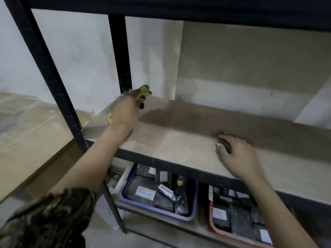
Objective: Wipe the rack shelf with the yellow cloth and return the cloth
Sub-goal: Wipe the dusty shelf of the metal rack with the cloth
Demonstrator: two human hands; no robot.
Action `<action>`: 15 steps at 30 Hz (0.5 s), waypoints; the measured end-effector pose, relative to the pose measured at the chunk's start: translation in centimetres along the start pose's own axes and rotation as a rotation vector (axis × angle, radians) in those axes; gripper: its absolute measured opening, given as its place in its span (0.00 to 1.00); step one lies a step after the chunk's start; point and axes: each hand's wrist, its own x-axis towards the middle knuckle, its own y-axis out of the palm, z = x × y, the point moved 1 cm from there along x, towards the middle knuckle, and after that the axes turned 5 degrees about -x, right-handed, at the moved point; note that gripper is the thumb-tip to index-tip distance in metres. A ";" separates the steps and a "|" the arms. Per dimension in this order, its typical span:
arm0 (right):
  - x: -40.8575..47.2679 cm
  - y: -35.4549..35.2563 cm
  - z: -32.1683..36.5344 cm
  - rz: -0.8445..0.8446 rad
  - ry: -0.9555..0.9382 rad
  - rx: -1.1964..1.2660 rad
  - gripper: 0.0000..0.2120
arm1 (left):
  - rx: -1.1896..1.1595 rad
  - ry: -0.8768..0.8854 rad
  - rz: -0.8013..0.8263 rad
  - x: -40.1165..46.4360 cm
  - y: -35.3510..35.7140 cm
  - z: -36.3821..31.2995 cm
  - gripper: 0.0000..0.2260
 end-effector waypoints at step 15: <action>0.4 0.3 -0.2 0.013 0.024 -0.095 0.19 | 0.097 0.108 0.326 9.2 9.7 1.5 0.17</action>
